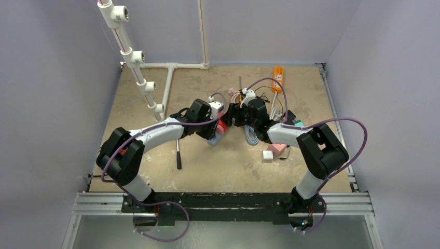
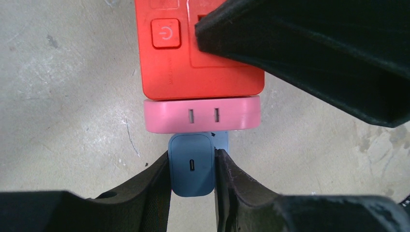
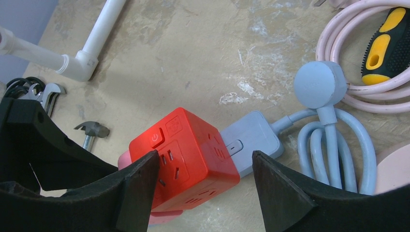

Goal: Pull the plug off the socket
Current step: Remove the plug from the socket.

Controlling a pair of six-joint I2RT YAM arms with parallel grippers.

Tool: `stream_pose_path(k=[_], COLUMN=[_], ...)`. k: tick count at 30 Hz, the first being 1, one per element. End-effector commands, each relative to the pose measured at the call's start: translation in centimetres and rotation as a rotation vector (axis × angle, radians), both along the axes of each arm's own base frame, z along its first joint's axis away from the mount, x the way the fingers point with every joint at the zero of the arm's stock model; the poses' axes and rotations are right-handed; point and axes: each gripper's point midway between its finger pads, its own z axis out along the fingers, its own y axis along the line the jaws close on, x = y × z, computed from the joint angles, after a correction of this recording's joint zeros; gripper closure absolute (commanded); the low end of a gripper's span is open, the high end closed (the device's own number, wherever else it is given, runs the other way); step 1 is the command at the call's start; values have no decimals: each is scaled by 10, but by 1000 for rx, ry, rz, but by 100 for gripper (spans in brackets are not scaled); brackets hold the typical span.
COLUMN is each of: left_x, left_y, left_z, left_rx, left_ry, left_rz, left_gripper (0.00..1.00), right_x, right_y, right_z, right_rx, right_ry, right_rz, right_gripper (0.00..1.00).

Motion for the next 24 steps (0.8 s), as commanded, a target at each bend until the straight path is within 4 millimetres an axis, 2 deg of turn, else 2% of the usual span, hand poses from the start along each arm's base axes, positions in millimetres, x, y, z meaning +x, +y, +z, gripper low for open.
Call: stream_pose_path(k=[1,6,10,19,24], left_x=[11,5,3,4,11], left_y=[2,0,-4,-11,-5], left_z=[22,26,29,21,16], left_rx=[58,123,101,-47,-85], left_ry=[-163,-223,-224,-54,4], left_rz=[38,27,23,-11,10], left_gripper=[100,100,100,100,100], right_x=[2,-1,-3,-1,-1], right_y=[-11,-13,-16,-18,-19], right_z=[-19,-24,-28,-32,-34], right_rx=[-68,-76,-86,-103,-111], right_ry=[41,52,58,64,66], right_rz=[-38,-42,-51,-62,-68], right_gripper=[29,30,30,31,32])
